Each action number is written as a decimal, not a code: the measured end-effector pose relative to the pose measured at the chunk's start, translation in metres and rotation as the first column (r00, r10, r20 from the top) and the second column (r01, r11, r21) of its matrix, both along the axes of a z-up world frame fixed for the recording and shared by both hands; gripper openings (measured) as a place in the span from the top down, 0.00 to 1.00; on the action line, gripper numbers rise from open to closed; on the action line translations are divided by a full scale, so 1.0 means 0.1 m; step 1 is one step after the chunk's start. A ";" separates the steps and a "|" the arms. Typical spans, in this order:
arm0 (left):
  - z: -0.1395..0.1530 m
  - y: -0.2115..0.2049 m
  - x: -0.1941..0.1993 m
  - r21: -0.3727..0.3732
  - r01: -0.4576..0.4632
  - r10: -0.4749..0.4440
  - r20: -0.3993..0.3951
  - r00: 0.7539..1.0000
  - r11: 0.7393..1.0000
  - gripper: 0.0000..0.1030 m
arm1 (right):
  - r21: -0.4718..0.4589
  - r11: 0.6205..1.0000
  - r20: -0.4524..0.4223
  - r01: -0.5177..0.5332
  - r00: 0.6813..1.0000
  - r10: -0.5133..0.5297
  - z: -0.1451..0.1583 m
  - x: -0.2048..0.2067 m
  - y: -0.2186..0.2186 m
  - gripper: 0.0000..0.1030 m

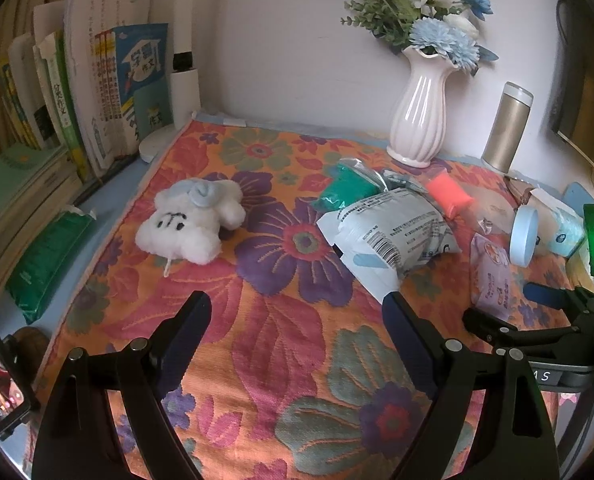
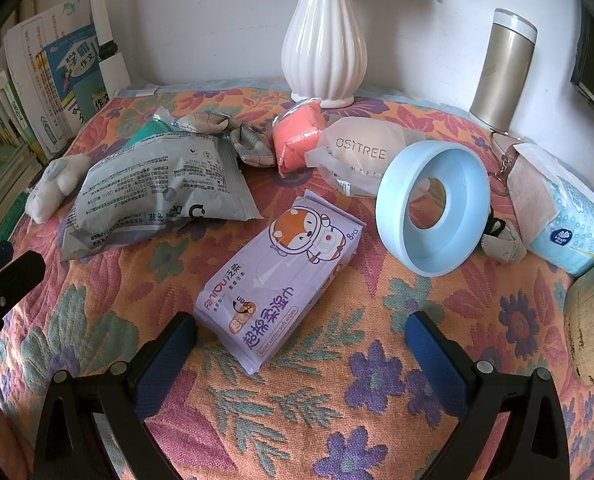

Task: Organize soft objects
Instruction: 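Return both grippers to the bed above the remaining items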

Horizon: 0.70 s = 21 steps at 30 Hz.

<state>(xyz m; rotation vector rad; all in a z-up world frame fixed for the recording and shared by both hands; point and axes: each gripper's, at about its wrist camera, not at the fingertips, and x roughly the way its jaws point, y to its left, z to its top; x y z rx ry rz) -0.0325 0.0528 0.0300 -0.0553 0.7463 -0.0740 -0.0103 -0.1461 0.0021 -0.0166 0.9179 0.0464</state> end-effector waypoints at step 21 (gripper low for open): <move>0.00 -0.01 0.00 -0.007 -0.002 0.002 -0.005 1.000 1.000 0.16 | 0.000 1.000 0.000 -0.001 1.000 0.001 0.00 0.00 0.00 0.00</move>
